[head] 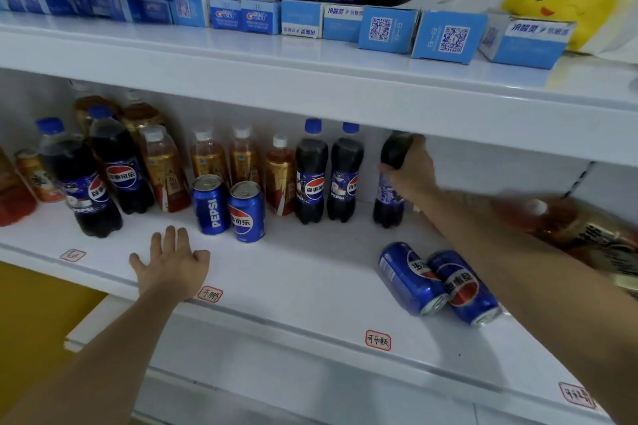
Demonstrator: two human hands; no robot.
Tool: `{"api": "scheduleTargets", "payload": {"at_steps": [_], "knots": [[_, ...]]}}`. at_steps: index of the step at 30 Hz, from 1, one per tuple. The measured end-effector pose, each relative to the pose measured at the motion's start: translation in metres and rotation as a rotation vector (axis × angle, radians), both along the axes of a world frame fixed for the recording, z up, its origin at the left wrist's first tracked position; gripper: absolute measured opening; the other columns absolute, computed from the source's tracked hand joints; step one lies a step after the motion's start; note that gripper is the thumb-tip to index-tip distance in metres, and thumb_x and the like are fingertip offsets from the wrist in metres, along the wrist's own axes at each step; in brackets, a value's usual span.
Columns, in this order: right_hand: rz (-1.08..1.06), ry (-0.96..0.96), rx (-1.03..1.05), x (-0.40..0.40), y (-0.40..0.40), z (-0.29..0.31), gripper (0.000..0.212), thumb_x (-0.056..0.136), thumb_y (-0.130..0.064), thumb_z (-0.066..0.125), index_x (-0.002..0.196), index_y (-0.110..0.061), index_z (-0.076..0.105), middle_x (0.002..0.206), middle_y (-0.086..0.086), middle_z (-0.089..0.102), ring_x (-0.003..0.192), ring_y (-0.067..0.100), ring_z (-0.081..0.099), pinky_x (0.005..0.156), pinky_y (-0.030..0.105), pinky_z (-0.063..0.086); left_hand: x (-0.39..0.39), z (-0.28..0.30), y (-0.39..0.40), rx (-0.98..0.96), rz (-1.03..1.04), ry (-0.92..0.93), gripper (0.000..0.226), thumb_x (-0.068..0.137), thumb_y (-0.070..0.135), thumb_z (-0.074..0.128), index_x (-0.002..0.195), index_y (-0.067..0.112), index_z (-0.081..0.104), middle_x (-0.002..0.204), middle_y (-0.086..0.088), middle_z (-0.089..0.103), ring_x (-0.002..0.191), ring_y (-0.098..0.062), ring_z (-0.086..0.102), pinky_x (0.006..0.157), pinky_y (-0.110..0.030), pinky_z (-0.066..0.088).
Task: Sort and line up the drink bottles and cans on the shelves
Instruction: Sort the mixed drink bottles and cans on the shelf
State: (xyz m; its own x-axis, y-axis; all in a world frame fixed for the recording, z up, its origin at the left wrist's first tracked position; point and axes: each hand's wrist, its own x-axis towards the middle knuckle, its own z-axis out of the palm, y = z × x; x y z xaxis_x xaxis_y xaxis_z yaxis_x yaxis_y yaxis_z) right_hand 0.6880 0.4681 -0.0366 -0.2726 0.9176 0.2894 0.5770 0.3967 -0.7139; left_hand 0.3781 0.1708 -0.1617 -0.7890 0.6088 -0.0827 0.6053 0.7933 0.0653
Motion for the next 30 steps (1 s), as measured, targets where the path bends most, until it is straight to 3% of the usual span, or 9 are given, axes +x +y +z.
{"api": "scheduleTargets", "payload": {"at_steps": [6, 11, 13, 16, 19, 22, 28, 30], "knots": [[0.091, -0.007, -0.032, -0.005, -0.006, 0.006, 0.065, 0.081, -0.02, 0.083, 0.133, -0.008, 0.045, 0.132, 0.019, 0.06, 0.123, 0.038, 0.057, 0.098, 0.044, 0.051, 0.0, 0.0, -0.001, 0.001, -0.006, -0.003, 0.07, 0.103, 0.052, 0.024, 0.163, 0.022, 0.003, 0.173, -0.002, -0.002, 0.159, -0.026, -0.001, 0.123, -0.065, 0.009], [0.065, -0.027, -0.214, 0.009, -0.011, -0.001, 0.079, 0.084, -0.024, 0.083, 0.146, -0.01, 0.036, 0.135, 0.018, 0.06, 0.123, 0.036, 0.059, 0.085, 0.034, 0.048, -0.002, 0.0, -0.002, 0.009, -0.011, -0.005, 0.07, 0.103, 0.05, 0.024, 0.163, 0.022, 0.004, 0.173, -0.001, -0.001, 0.158, -0.025, 0.001, 0.122, -0.065, 0.01], [0.086, -0.288, -0.241, 0.024, -0.027, -0.002, 0.079, 0.09, -0.041, 0.075, 0.148, -0.007, 0.034, 0.136, 0.018, 0.059, 0.119, 0.035, 0.06, 0.083, 0.035, 0.049, -0.002, 0.0, -0.002, 0.01, -0.016, 0.001, 0.069, 0.102, 0.049, 0.024, 0.163, 0.022, 0.006, 0.173, 0.0, 0.0, 0.158, -0.025, 0.001, 0.122, -0.065, 0.011], [0.276, -0.867, -0.16, 0.043, -0.061, -0.001, 0.074, 0.094, -0.064, 0.056, 0.145, -0.012, 0.044, 0.14, 0.013, 0.058, 0.121, 0.031, 0.059, 0.099, 0.039, 0.05, -0.002, 0.0, -0.001, 0.004, -0.009, -0.011, 0.069, 0.102, 0.05, 0.024, 0.163, 0.022, 0.005, 0.173, -0.001, 0.0, 0.158, -0.025, 0.001, 0.122, -0.065, 0.009], [0.435, -1.143, -0.281, 0.05, -0.088, -0.006, 0.086, 0.076, -0.087, 0.056, 0.136, -0.026, 0.049, 0.127, 0.001, 0.059, 0.112, 0.024, 0.059, 0.09, 0.039, 0.05, -0.005, -0.001, 0.0, -0.012, -0.012, -0.005, 0.069, 0.103, 0.05, 0.025, 0.163, 0.021, 0.006, 0.172, -0.001, 0.002, 0.158, -0.026, 0.003, 0.122, -0.065, 0.011], [0.482, -1.098, -0.311, 0.047, -0.093, -0.012, 0.08, 0.067, -0.08, 0.073, 0.126, -0.031, 0.05, 0.117, -0.002, 0.059, 0.097, 0.019, 0.061, 0.078, 0.035, 0.053, -0.004, -0.003, -0.003, -0.003, -0.022, 0.003, 0.067, 0.102, 0.048, 0.024, 0.161, 0.02, 0.011, 0.171, -0.002, 0.008, 0.157, -0.026, 0.008, 0.121, -0.065, 0.014], [0.526, -0.599, -0.248, 0.018, -0.092, -0.019, 0.069, 0.08, -0.046, 0.082, 0.133, -0.025, 0.044, 0.119, -0.002, 0.06, 0.089, 0.007, 0.059, 0.069, 0.021, 0.048, 0.0, 0.001, -0.003, 0.0, -0.015, -0.008, 0.067, 0.103, 0.048, 0.022, 0.163, 0.022, 0.007, 0.172, -0.001, 0.002, 0.158, -0.025, 0.002, 0.122, -0.064, 0.011], [0.548, -0.471, -0.19, 0.004, -0.094, -0.023, 0.075, 0.077, -0.041, 0.087, 0.136, -0.024, 0.044, 0.12, -0.004, 0.06, 0.093, 0.007, 0.06, 0.073, 0.019, 0.048, 0.001, 0.001, -0.003, 0.001, -0.013, -0.013, 0.067, 0.103, 0.048, 0.022, 0.163, 0.022, 0.006, 0.173, -0.001, 0.0, 0.158, -0.025, 0.001, 0.122, -0.063, 0.009]]}}
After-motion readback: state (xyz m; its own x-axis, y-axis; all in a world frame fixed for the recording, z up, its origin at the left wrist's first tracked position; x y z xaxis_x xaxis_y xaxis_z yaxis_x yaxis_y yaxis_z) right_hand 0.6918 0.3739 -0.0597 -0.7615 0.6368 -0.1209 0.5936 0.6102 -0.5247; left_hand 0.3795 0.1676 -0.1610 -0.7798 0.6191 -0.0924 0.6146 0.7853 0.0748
